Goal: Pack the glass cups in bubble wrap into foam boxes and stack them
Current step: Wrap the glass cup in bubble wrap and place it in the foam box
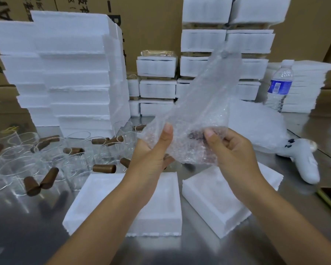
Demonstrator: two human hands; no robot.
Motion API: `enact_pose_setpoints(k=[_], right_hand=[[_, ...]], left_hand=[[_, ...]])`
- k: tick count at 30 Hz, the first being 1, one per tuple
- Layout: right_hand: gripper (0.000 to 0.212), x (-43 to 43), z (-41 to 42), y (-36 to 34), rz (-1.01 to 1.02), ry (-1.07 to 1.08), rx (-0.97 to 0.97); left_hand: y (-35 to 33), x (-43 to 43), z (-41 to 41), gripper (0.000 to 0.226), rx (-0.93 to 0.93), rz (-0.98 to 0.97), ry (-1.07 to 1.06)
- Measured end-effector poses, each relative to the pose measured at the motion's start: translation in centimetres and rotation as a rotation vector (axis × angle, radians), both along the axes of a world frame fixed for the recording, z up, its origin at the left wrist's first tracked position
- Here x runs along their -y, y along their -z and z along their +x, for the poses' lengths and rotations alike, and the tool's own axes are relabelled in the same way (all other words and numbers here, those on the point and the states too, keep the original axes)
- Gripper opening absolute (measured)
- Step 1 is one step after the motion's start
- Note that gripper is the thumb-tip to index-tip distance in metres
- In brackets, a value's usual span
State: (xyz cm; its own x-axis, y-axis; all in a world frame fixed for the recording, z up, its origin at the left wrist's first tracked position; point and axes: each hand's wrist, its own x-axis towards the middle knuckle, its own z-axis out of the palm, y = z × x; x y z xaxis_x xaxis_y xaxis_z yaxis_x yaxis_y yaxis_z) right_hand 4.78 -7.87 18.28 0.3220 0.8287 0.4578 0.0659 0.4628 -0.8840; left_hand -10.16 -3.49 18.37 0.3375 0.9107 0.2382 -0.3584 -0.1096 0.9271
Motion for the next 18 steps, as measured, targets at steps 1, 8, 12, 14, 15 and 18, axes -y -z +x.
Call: enact_pose_setpoints(k=[1, 8, 12, 14, 15, 18], right_hand=[[0.016, 0.0, 0.1, 0.0, -0.016, 0.012, -0.011], [0.016, -0.3, 1.0, 0.0, -0.087, 0.057, -0.007], [0.025, -0.1, 1.0, -0.4, -0.103, 0.064, 0.013], [0.028, -0.1, 1.0, -0.5, -0.103, 0.096, 0.035], [0.031, 0.0, 1.1, -0.6, -0.098, 0.109, 0.035], [0.021, 0.2, 1.4, -0.8, -0.056, 0.137, 0.020]], left_hand=[[0.1, -0.1, 0.0, 0.096, -0.042, 0.007, 0.002], [0.2, -0.7, -1.0, 0.081, -0.174, 0.137, -0.148], [-0.2, -0.5, -1.5, 0.060, -0.295, 0.269, -0.074], [-0.2, -0.3, -1.4, 0.050, -0.321, 0.297, -0.034], [-0.2, -0.3, -1.4, 0.045, -0.337, 0.317, -0.016], [-0.2, -0.1, -1.5, 0.036, -0.372, 0.347, 0.025]])
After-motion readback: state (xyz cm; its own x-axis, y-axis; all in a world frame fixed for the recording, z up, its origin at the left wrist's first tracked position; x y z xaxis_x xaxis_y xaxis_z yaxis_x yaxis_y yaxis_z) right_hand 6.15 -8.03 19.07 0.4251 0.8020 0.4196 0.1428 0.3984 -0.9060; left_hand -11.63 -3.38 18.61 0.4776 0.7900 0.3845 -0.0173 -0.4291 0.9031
